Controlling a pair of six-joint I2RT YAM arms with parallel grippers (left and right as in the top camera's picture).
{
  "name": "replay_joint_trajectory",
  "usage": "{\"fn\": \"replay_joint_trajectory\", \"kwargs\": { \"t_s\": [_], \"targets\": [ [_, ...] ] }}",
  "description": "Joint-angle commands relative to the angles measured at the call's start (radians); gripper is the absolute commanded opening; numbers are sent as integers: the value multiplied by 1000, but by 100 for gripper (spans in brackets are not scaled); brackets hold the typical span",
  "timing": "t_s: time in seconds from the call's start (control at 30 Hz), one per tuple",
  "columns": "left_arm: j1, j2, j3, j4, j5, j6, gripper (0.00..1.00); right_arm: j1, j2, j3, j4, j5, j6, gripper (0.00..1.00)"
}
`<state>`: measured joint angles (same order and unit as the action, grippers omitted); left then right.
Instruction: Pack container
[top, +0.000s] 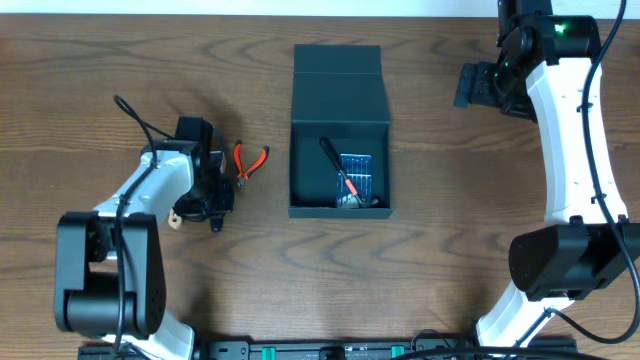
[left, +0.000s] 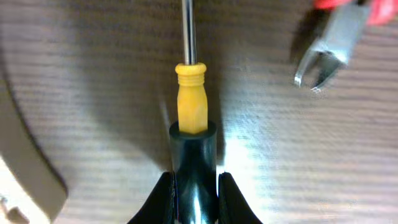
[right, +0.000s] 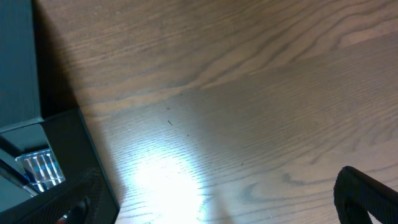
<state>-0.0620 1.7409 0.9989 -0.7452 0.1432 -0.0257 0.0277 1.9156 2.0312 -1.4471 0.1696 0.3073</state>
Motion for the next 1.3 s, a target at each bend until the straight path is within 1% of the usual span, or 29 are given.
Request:
{"fn": "replay_joint_trajectory", "kwargs": {
  "t_s": [0.0,0.23,0.33,0.4,0.53,0.7,0.73,0.77,0.8,0.83,0.9,0.93,0.97,1.03,1.1,1.13,1.27],
  "targets": [
    [-2,-98,43,-10,3,5,6,0,-7,18,-2,10,14,99],
    [-2,-291,55,-9,4,36,6,0,-7,18,-2,10,14,99],
    [-2,-361,55,-9,48,81,6,0,-7,18,-2,10,14,99],
    [-3,-404,55,-8,86,86,6,0,-7,18,-2,10,14,99],
    [-3,-455,55,-10,111,85,6,0,-7,18,-2,10,14,99],
    [-3,-458,54,-13,110,85,6,0,-7,18,-2,10,14,99],
    [-3,-454,53,-13,110,82,10,0,-7,18,-2,10,14,99],
    [-3,-450,53,-13,110,77,17,0,-7,18,-2,10,14,99],
    [-3,-447,53,-13,111,73,25,0,-7,18,-2,10,14,99],
    [-3,-444,53,-14,111,64,38,-2,-7,18,-2,10,14,99],
    [-3,-440,53,-16,111,47,53,-1,-7,18,-2,10,14,99],
    [-3,-439,53,-17,111,47,62,-1,-7,18,-2,10,14,99],
    [-3,-438,52,-17,111,47,73,-1,-7,18,-2,10,14,99],
    [-3,-436,52,-17,111,48,88,-1,-7,18,-2,10,14,99],
    [-3,-432,52,-17,111,48,97,-1,-7,18,-2,10,14,99],
    [-3,-429,52,-18,111,48,99,-1,-7,18,-2,10,14,99],
    [-3,-415,52,-37,110,48,99,-1,-7,18,-2,10,14,99]
  ]
}}
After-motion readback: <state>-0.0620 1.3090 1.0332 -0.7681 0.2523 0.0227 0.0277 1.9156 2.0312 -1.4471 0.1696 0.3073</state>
